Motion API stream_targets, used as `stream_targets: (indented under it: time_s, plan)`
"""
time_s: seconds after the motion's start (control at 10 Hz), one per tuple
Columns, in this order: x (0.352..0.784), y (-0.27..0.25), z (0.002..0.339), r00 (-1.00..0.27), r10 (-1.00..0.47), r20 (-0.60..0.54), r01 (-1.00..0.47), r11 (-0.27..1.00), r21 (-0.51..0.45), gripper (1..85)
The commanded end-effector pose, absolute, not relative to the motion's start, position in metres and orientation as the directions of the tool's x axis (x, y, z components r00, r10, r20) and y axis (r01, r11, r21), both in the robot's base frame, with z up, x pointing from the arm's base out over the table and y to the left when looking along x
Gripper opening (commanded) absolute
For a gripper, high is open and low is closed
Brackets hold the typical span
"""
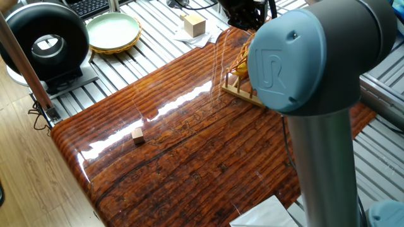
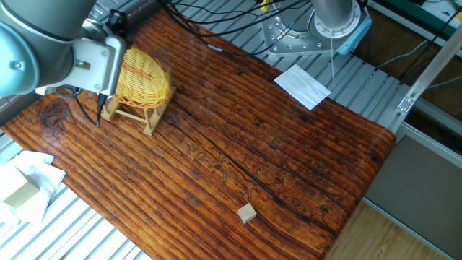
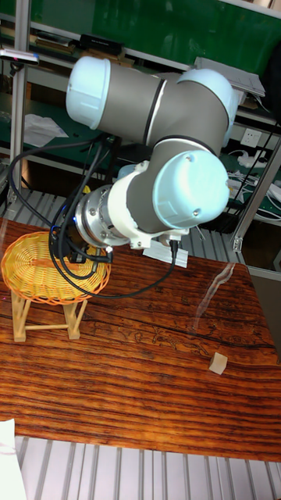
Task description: Put the dish on the dish rack
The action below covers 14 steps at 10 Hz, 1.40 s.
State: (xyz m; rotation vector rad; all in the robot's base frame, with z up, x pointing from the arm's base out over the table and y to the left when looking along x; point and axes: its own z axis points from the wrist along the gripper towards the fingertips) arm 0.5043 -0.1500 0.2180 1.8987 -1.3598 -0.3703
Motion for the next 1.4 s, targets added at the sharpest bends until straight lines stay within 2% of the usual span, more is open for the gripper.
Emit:
stream_targets:
  time_s: [0.0, 0.8, 1.3]
  plan:
    - [0.508, -0.149, 0.228, 0.399, -0.893, 0.207, -0.675, -0.133, 0.726, 1.0]
    - [0.496, -0.158, 0.252, 0.412, -0.875, 0.255, -0.643, -0.081, 0.762, 1.0]
    - [0.481, -0.158, 0.255, 0.411, -0.886, 0.217, -0.607, -0.088, 0.79, 1.0]
